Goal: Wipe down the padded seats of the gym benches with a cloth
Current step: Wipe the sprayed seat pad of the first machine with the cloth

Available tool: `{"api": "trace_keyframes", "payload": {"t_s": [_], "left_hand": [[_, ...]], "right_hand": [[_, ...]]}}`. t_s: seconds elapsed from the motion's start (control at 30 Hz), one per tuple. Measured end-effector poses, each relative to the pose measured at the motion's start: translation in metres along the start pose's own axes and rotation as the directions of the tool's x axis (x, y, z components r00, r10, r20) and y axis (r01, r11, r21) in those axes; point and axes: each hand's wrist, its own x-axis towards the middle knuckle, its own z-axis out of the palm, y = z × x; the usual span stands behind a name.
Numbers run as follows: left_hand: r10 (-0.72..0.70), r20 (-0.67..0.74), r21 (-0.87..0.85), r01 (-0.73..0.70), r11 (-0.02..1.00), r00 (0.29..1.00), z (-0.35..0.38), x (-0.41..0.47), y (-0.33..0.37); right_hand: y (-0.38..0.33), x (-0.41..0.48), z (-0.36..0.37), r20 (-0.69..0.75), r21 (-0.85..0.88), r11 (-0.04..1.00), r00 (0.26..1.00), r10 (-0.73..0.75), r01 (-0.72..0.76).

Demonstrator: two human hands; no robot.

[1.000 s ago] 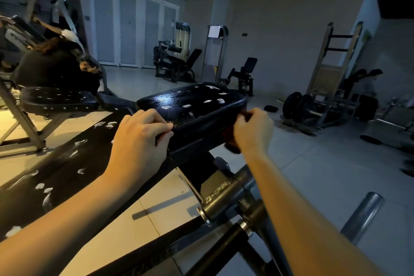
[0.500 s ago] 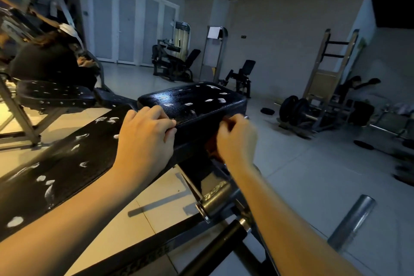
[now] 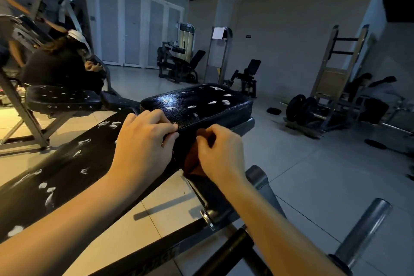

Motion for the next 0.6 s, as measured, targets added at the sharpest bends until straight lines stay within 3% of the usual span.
{"api": "trace_keyframes", "payload": {"t_s": [0.07, 0.13, 0.2, 0.27, 0.33, 0.4, 0.47, 0.6], "left_hand": [[0.010, 0.004, -0.001, -0.010, 1.000, 1.000, 0.000, 0.001, -0.001], [0.007, 0.010, 0.000, -0.007, 1.000, 1.000, 0.000, 0.002, -0.001], [0.001, 0.007, -0.006, -0.001, 1.000, 1.000, 0.001, 0.001, 0.000], [-0.006, 0.000, -0.011, 0.006, 1.000, 1.000, 0.001, 0.001, 0.002], [-0.011, -0.003, -0.002, 0.011, 1.000, 1.000, 0.000, 0.002, 0.002], [-0.011, 0.011, 0.008, 0.011, 1.000, 1.000, -0.001, 0.002, 0.002], [-0.003, 0.026, 0.009, 0.003, 1.000, 1.000, -0.003, 0.003, 0.001], [-0.010, 0.039, -0.002, 0.010, 1.000, 0.999, -0.003, 0.003, 0.000]], "right_hand": [[0.017, 0.024, -0.012, -0.079, 0.008, 0.993, 0.990, 0.118, -0.118], [0.033, 0.048, -0.033, -0.231, 0.045, 0.954, 0.926, 0.300, -0.298], [0.035, 0.052, -0.036, -0.296, 0.120, 0.922, 0.873, 0.388, -0.369], [0.012, 0.033, -0.018, -0.220, 0.164, 0.941, 0.919, 0.327, -0.296], [-0.013, 0.003, 0.004, -0.129, 0.137, 0.983, 0.981, 0.142, -0.124], [-0.020, -0.013, 0.012, -0.067, 0.080, 0.997, 0.998, 0.011, -0.005], [-0.009, 0.003, 0.001, -0.094, 0.080, 0.993, 0.991, 0.096, -0.089], [0.008, 0.031, -0.017, -0.256, 0.167, 0.930, 0.896, 0.362, -0.328]]}}
